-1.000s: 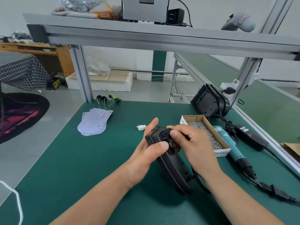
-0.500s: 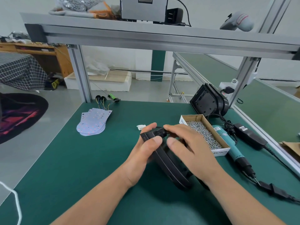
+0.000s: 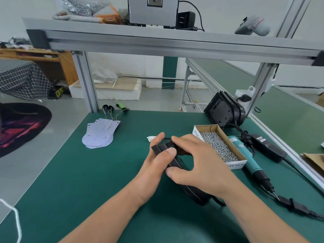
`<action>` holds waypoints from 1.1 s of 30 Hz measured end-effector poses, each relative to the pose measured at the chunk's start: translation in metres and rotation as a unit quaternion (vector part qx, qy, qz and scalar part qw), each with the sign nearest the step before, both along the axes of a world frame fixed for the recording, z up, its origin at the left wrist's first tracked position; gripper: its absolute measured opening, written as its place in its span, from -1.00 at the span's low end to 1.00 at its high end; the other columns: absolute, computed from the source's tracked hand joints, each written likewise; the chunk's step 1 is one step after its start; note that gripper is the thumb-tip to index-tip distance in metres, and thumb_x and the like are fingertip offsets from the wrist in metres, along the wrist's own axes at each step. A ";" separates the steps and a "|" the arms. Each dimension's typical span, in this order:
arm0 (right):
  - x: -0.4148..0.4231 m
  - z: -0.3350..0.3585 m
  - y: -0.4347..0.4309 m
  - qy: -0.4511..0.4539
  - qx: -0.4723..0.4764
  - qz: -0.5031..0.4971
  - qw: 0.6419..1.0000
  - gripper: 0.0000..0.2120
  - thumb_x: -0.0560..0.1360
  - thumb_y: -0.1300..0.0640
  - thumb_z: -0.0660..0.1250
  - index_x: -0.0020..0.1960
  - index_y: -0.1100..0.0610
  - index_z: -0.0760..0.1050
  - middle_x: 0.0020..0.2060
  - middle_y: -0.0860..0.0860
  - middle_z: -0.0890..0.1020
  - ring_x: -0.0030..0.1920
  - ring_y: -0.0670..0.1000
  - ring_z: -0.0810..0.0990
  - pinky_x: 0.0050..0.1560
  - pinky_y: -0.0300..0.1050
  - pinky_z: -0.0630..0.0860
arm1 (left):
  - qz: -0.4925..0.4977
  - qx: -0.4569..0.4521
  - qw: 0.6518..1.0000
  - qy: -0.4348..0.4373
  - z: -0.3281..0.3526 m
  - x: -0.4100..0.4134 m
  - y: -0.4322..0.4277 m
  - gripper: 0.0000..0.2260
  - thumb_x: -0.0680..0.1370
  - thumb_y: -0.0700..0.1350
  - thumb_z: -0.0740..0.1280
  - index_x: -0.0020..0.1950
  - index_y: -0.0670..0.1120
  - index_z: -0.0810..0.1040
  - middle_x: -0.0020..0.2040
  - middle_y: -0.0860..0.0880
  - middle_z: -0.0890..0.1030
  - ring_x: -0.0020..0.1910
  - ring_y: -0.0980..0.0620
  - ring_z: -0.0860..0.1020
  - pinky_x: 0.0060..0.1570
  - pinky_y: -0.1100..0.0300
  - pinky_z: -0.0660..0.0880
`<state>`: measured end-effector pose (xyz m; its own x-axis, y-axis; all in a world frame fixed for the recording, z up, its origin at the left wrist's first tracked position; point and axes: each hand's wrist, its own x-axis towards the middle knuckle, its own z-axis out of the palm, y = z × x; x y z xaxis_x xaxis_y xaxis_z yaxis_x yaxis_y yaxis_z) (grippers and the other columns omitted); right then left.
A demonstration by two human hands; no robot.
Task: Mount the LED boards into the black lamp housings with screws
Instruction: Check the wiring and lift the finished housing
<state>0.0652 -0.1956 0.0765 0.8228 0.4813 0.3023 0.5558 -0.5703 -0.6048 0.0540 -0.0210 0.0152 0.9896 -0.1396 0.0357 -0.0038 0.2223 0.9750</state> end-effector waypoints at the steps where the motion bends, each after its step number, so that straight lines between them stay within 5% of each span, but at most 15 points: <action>1: 0.004 -0.001 -0.002 0.017 0.000 0.010 1.000 -0.47 0.35 -0.28 0.46 0.23 -0.05 0.53 0.09 -0.17 0.58 0.17 -0.10 0.60 0.18 -0.06 0.56 | 0.006 -0.004 1.000 0.008 0.000 0.000 -0.001 -0.29 0.43 0.32 0.43 0.55 0.28 0.28 0.41 0.07 0.63 0.44 0.00 0.56 0.46 -0.13 0.45; 4: 0.019 -0.003 -0.012 0.110 0.088 0.014 0.990 -0.44 0.45 -0.37 0.40 0.38 -0.15 0.59 0.23 -0.29 0.66 0.30 -0.21 0.60 0.36 -0.17 0.48 | 0.025 -0.012 0.999 0.024 0.000 0.002 -0.002 -0.24 0.40 0.46 0.44 0.52 0.22 0.34 0.39 0.07 0.64 0.41 -0.01 0.58 0.40 -0.23 0.51; 6: 0.030 -0.012 -0.018 0.131 0.152 -0.058 0.978 -0.53 0.64 -0.31 0.25 0.36 -0.05 0.63 0.21 -0.19 0.70 0.26 -0.18 0.63 0.37 -0.12 0.49 | 0.044 -0.026 0.998 0.039 0.003 0.004 -0.005 -0.15 0.26 0.59 0.47 0.46 0.27 0.43 0.40 0.13 0.62 0.42 0.01 0.57 0.31 -0.14 0.58; 10: 0.045 -0.029 -0.018 0.032 -0.027 -0.135 0.990 -0.75 0.74 0.07 0.20 0.21 0.17 0.59 0.09 0.02 0.68 0.13 0.05 0.57 0.19 -0.06 0.43 | 0.073 -0.054 0.994 0.057 0.010 0.007 0.001 -0.06 0.11 0.68 0.43 0.32 0.14 0.56 0.25 0.07 0.68 0.18 -0.02 0.67 0.09 -0.06 0.69; 13: 0.052 -0.039 -0.012 0.023 -0.193 -0.112 0.975 -0.83 0.71 0.11 0.19 0.09 0.16 0.51 0.02 0.05 0.60 0.09 0.17 0.55 0.15 0.06 0.43 | 0.096 -0.045 0.993 0.050 0.015 0.008 0.009 -0.02 0.10 0.70 0.38 0.26 0.04 0.57 0.12 -0.03 0.66 0.04 -0.07 0.65 0.19 -0.30 0.64; 17: 0.057 -0.050 -0.010 -0.059 -0.345 -0.096 0.932 -0.79 0.68 0.09 0.14 0.26 0.09 0.44 0.17 0.05 0.56 0.19 0.19 0.48 0.30 0.03 0.34 | 0.115 -0.009 0.992 0.056 0.020 0.011 0.021 0.11 0.09 0.72 0.35 0.36 -0.07 0.56 0.26 -0.21 0.64 0.12 -0.20 0.67 0.21 -0.36 0.61; 22: 0.054 -0.048 -0.005 -0.037 -0.299 -0.136 0.944 -0.78 0.59 0.23 0.17 0.13 0.09 0.54 -0.01 0.13 0.59 0.06 0.24 0.55 0.04 0.08 0.43 | 0.107 0.052 0.992 0.049 0.021 0.013 0.031 0.11 0.11 0.76 0.29 0.36 -0.03 0.58 0.33 -0.20 0.63 0.18 -0.15 0.67 0.12 -0.13 0.64; 26: 0.051 -0.041 -0.007 -0.012 -0.256 -0.103 0.961 -0.85 0.61 0.13 0.26 0.03 0.01 0.61 -0.13 0.02 0.55 -0.03 0.18 0.61 -0.15 -0.02 0.35 | 0.114 0.112 0.986 0.052 0.022 0.016 0.038 0.03 0.18 0.75 0.19 0.29 -0.04 0.56 0.33 -0.16 0.58 0.25 -0.14 0.63 -0.02 -0.04 0.61; 28: 0.051 -0.036 -0.008 0.033 -0.142 -0.092 0.985 -0.88 0.60 0.13 0.35 0.01 -0.05 0.65 -0.15 -0.08 0.54 -0.05 0.05 0.60 -0.12 -0.10 0.42 | 0.123 0.152 0.980 0.020 0.021 0.021 0.040 -0.08 0.29 0.68 0.23 0.12 -0.14 0.59 0.16 -0.26 0.56 0.03 -0.06 0.61 -0.05 -0.20 0.66; 30: 0.050 -0.031 -0.009 0.089 -0.035 -0.061 0.994 -0.74 0.56 0.24 0.40 -0.02 -0.13 0.69 -0.12 -0.10 0.64 -0.06 -0.04 0.64 -0.09 -0.29 0.48 | 0.143 0.229 0.962 -0.019 0.020 0.024 0.039 -0.36 0.34 0.59 0.30 -0.22 -0.01 0.56 -0.20 -0.13 0.44 -0.27 0.06 0.43 -0.25 0.01 0.49; 33: 0.046 -0.031 -0.014 0.155 0.042 -0.004 0.987 -0.68 0.52 0.37 0.38 -0.03 -0.06 0.70 -0.13 -0.06 0.75 -0.08 0.01 0.73 -0.06 -0.21 0.60 | 0.159 0.334 0.928 -0.049 0.010 0.027 0.038 -0.41 0.36 0.50 0.33 -0.25 -0.06 0.54 -0.31 0.05 0.45 -0.37 0.13 0.38 -0.28 0.12 0.34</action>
